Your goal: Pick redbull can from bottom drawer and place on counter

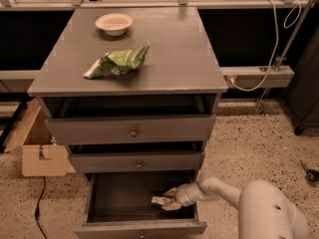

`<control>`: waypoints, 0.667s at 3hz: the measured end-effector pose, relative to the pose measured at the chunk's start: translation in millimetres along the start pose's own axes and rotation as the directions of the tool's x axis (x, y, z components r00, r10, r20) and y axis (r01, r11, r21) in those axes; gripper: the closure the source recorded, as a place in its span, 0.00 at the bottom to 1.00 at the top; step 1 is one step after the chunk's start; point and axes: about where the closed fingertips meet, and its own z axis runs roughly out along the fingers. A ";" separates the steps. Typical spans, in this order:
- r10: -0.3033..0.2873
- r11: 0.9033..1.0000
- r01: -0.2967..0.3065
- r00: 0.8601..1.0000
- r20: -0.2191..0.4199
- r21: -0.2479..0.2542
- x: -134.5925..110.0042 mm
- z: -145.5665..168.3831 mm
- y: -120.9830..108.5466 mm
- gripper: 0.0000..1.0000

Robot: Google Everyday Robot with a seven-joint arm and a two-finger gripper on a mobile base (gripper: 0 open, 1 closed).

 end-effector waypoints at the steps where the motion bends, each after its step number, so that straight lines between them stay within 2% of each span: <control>1: -0.099 0.995 0.098 0.989 0.108 0.016 -29.2 -63.9 19.2 1.00; 2: -0.190 0.982 0.183 0.966 0.173 0.055 -60.7 -162.2 46.5 1.00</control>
Offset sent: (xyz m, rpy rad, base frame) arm -0.0670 -0.1660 0.2732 0.2331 -0.3141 0.0730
